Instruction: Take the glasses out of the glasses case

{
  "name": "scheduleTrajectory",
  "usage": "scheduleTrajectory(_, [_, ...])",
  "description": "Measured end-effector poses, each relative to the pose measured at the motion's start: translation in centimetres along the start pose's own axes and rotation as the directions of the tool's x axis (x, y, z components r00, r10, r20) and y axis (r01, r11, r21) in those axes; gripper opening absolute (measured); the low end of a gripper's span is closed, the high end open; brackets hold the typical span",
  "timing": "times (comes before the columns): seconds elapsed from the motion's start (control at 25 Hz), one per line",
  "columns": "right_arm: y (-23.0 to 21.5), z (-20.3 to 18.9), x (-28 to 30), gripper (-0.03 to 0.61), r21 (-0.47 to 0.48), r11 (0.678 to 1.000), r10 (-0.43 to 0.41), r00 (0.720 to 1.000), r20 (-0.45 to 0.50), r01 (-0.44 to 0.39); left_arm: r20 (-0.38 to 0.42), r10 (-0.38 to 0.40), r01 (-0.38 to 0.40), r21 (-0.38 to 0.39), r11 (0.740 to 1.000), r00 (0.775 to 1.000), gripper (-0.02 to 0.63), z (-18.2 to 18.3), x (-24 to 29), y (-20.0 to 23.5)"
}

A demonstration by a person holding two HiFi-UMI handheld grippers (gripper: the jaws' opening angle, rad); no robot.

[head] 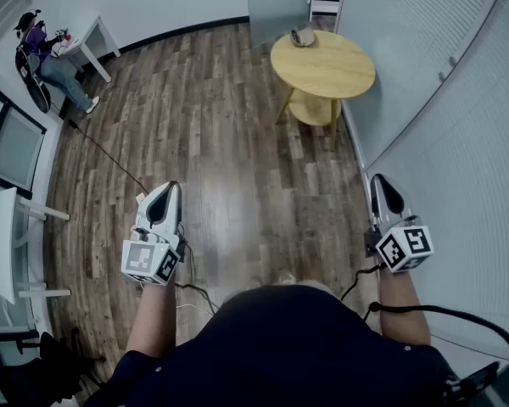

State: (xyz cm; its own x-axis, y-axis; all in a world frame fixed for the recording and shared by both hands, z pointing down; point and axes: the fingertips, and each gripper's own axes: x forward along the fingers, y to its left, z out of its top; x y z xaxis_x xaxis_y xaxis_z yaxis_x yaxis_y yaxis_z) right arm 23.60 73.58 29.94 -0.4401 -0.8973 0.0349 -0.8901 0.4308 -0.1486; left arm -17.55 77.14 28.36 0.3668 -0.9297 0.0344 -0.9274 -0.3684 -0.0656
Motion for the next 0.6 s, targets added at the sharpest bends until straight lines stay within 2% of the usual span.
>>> scheduleTrajectory(0.2, [-3.3,-0.9,-0.3,0.009,0.005,1.0,-0.003,1.0,-0.008,0.003,0.019,0.02,-0.02,0.015,1.0,1.0,0.005,0.4,2.0,-1.6])
scheduleTrajectory(0.4, [-5.6,-2.3,1.0,0.009,-0.004,0.999,0.045,0.999,-0.018,-0.045,0.039,0.08,-0.081,0.014,0.997,0.996,0.005,0.7,3.2,-2.7])
scheduleTrajectory(0.6, [-6.0,-3.3,4.0,0.009,0.02,0.998,0.068,0.996,-0.064,-0.067,-0.025,0.086,-0.085,0.005,0.996,0.996,0.005,-1.0,4.3,-2.7])
